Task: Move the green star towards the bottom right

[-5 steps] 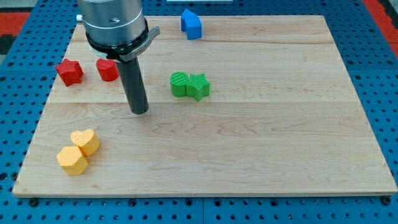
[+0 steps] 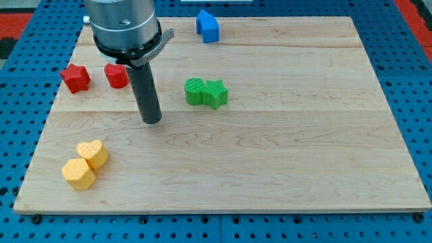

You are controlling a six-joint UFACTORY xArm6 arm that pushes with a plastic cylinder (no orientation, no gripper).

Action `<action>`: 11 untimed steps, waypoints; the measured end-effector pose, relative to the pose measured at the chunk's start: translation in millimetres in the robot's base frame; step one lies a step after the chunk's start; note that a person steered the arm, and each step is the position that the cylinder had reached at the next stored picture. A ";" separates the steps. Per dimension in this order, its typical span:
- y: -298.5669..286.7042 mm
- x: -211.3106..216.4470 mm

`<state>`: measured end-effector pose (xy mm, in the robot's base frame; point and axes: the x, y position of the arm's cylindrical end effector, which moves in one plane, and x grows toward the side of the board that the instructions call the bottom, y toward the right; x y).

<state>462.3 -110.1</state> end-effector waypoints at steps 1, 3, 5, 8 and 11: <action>7.7 -0.1; 14.2 -18.8; 55.4 -30.2; 153.8 -90.1; 219.7 -133.7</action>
<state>328.6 109.5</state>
